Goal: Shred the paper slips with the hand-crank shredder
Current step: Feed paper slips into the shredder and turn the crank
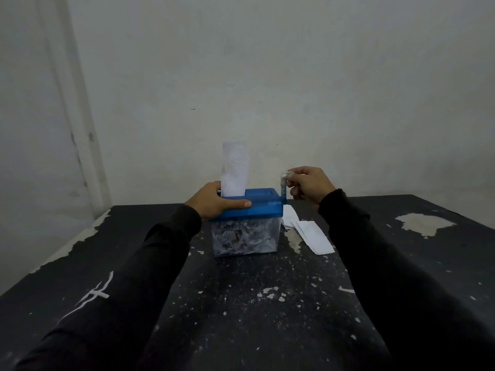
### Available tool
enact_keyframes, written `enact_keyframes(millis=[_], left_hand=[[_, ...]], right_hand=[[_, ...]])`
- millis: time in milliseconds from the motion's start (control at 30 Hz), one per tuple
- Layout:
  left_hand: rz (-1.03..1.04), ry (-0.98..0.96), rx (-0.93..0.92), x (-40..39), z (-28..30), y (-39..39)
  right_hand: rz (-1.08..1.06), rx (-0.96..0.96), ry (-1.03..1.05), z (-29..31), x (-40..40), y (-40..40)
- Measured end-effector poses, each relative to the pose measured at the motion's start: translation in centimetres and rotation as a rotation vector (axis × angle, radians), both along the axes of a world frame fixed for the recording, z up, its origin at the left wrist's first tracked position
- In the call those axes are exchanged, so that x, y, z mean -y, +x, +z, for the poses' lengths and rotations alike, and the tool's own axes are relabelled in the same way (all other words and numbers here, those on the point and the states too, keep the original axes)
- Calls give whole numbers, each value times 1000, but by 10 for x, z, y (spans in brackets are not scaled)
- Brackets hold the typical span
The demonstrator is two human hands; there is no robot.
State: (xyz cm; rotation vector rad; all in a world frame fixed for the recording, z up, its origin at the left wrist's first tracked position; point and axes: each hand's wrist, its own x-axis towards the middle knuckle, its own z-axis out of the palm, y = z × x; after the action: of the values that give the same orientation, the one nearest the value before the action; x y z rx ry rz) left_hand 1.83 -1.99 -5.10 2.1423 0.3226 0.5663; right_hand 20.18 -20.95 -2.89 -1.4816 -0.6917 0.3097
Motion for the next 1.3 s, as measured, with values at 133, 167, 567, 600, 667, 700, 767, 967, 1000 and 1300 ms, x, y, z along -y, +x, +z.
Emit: enact_keyframes(millis=[133, 167, 567, 600, 667, 700, 767, 967, 1000, 1300], left_hand=[[-8, 23, -7, -2, -2, 0], [-5, 26, -5, -3, -2, 0], [23, 28, -1, -1, -2, 2], [24, 26, -2, -2, -3, 2], [26, 22, -6, -3, -3, 2], [24, 25, -9, -4, -3, 2], [20, 29, -13, -5, -3, 3], [2, 24, 7, -5, -3, 2], [-2, 27, 8, -4, -3, 2], [3, 32, 12, -4, -4, 1]], right_hand=[[-88, 17, -107, -19, -15, 14], [-79, -34, -87, -25, -17, 16], [-239, 199, -212, -107, 11, -18], [-259, 216, -137, -102, 16, -26], [-241, 201, 5, -78, 23, -41], [-198, 164, 52, -66, 24, -43], [-93, 115, 79, -43, 23, -43], [-126, 187, -93, -14, -10, -6], [-157, 188, -134, -18, -17, 2], [-222, 247, -309, -97, 1, -16]])
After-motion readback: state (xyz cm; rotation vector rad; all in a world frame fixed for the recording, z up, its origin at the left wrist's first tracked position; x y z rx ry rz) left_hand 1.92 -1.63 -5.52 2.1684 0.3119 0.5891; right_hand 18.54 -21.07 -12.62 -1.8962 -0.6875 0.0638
